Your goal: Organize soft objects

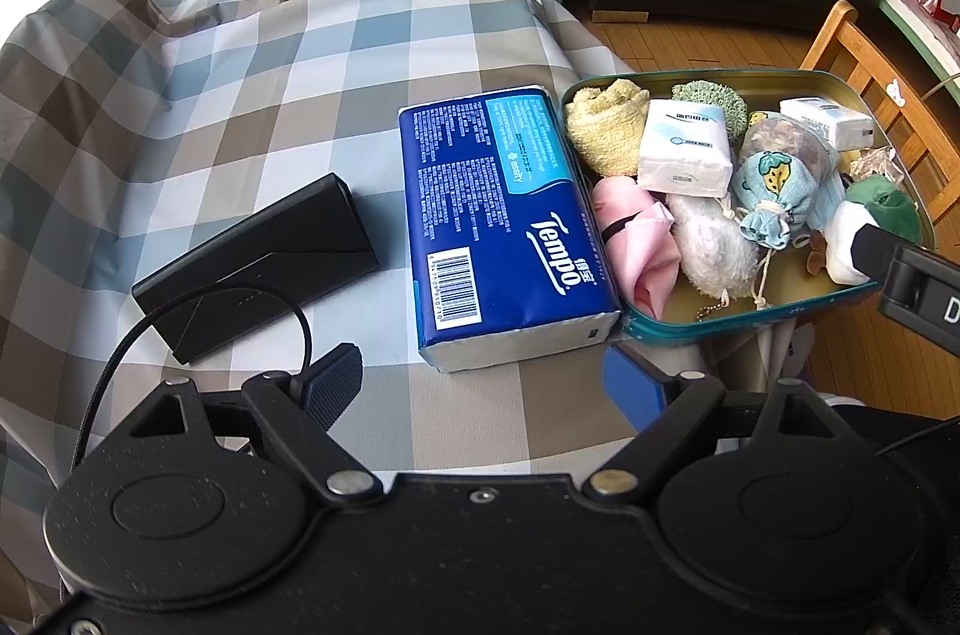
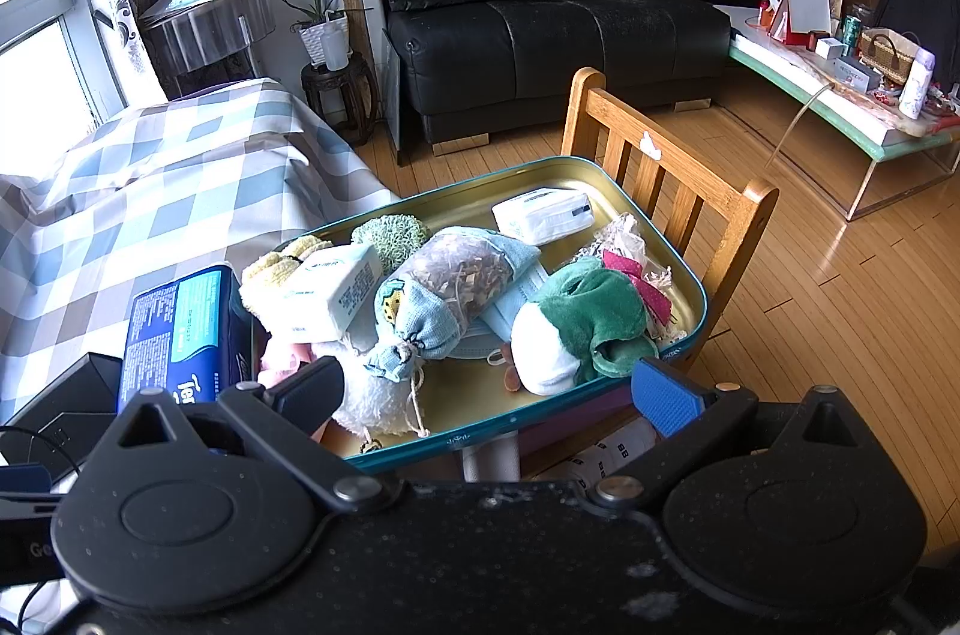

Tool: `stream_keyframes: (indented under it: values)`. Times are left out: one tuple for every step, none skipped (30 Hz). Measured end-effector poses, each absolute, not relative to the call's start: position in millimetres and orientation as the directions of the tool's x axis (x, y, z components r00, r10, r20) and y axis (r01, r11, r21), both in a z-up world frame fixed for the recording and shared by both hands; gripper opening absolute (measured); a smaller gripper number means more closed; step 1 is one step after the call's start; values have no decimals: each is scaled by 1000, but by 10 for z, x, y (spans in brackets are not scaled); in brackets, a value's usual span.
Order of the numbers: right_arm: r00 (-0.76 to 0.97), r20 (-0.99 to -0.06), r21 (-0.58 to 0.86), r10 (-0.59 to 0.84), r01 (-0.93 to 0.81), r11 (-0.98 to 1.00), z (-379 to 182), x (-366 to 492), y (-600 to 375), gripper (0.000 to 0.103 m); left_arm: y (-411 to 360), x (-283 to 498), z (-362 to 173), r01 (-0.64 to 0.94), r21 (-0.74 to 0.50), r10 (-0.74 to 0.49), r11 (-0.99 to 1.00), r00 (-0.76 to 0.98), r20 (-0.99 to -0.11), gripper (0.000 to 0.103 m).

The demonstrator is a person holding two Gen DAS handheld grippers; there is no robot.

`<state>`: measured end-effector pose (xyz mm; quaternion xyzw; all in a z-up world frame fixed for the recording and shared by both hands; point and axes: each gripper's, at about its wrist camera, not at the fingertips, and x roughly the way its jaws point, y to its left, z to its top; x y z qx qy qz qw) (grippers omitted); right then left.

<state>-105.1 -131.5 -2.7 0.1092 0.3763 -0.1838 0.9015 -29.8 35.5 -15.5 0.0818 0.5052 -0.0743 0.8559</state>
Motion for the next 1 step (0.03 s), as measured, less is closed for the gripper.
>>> stream_keyframes:
  values:
    - [649,-719,59,-249,413,909,-26,-1050,-1315,103,355,-295,-154,211,64,-45,975,478,-877,85]
